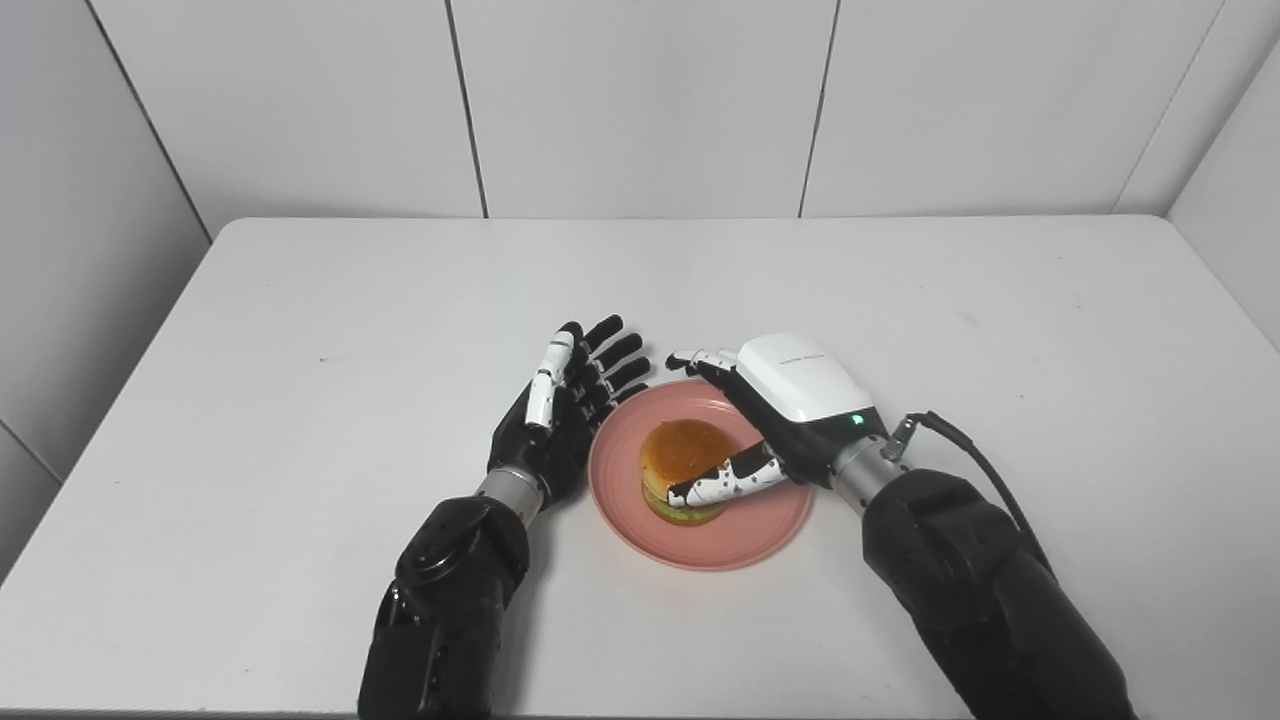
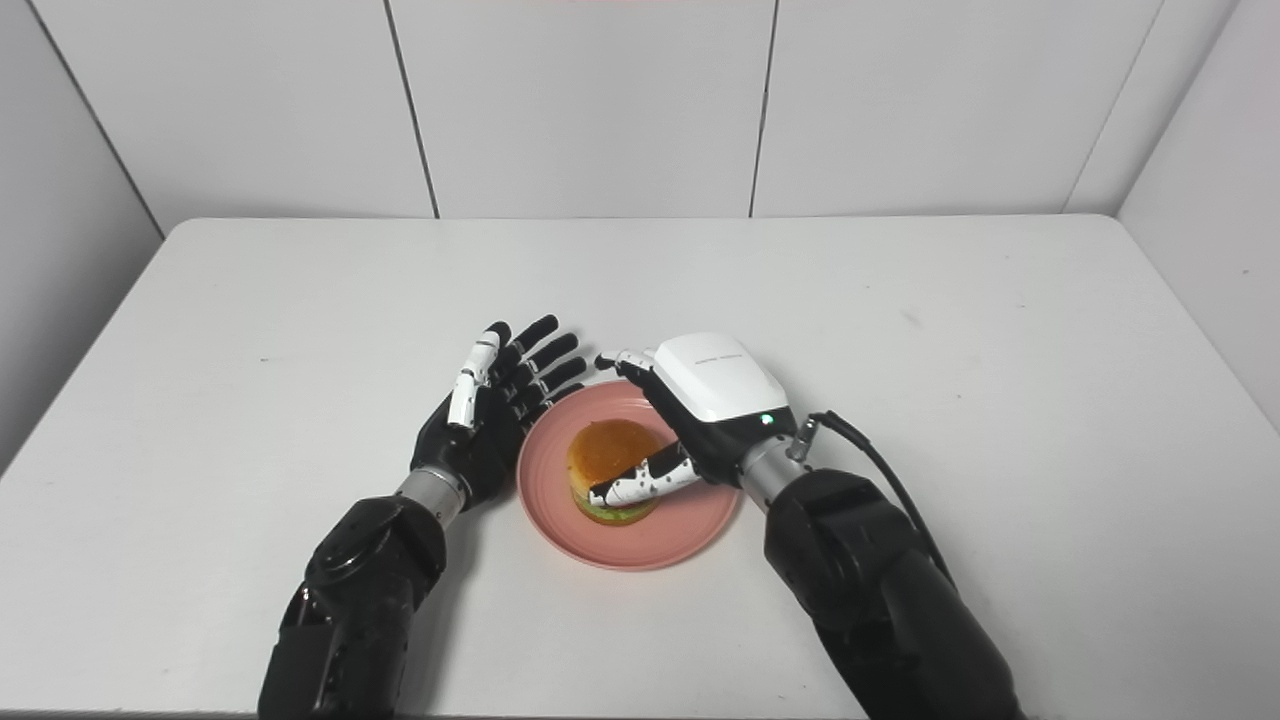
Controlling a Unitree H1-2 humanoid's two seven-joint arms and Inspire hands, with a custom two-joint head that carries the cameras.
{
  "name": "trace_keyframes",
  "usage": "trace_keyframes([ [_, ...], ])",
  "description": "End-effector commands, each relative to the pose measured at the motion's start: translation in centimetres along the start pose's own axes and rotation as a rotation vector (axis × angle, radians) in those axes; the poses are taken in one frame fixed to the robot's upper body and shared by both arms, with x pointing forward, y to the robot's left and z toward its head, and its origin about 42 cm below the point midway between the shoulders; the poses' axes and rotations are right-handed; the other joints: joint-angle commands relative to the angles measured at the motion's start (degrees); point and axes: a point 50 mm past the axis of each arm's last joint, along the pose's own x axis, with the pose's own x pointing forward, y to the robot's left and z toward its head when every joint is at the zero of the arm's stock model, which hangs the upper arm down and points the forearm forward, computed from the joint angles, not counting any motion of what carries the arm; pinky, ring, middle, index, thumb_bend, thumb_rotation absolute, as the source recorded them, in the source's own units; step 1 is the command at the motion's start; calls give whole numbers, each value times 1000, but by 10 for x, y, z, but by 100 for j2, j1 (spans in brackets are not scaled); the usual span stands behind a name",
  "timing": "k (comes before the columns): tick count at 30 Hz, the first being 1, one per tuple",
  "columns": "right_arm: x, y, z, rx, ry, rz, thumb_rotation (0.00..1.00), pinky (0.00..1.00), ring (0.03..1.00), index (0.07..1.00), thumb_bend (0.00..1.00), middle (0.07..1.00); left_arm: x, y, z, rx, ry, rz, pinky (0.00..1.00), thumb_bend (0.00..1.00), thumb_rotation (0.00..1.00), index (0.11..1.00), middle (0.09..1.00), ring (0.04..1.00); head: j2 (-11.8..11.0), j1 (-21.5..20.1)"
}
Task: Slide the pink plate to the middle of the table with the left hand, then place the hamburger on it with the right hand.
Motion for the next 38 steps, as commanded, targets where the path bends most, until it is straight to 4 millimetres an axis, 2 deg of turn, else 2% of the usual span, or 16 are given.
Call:
trace_keyframes([
  [1,0,-31,7,-42,-19,-37,594,615,801,882,912,872,5,-8,12,20,-20,-24,877,344,1000,876,879,873,5,-1],
  [8,-8,-47,7,-19,5,23,670,743,888,977,1000,947,5,-9,12,11,-27,-21,865,341,1000,879,879,870,0,-6],
  [11,-10,-51,4,12,-5,-15,684,749,891,985,1000,954,3,-8,14,28,-40,-23,865,342,1000,881,880,870,-6,5],
  [15,-13,-51,-4,118,-34,-116,791,746,885,997,1000,954,-3,-9,22,94,-93,-9,878,350,1000,895,892,881,-30,10],
  [19,-19,-48,-11,260,-45,-247,866,766,904,1000,960,968,-12,-11,35,194,-189,25,897,362,1000,907,908,897,-42,39],
  [20,-21,-47,-12,292,-48,-277,905,793,925,1000,902,984,-14,-12,38,221,-210,35,896,369,1000,911,915,902,-42,39],
  [24,-29,-32,-24,517,-18,-392,994,890,978,1000,839,1000,-31,-7,48,394,-354,70,965,401,1000,950,961,954,-30,6],
  [30,-37,-3,-39,705,41,-439,1000,965,1000,1000,949,1000,-54,1,47,592,-436,123,998,478,1000,995,997,996,-3,-3],
  [33,-40,15,-44,835,35,-498,1000,998,1000,1000,953,1000,-66,4,43,635,-435,140,1000,455,1000,1000,1000,1000,12,37],
  [38,-41,37,-53,894,33,-549,1000,1000,1000,1000,881,1000,-77,12,33,639,-433,138,1000,472,1000,1000,1000,1000,26,19],
])
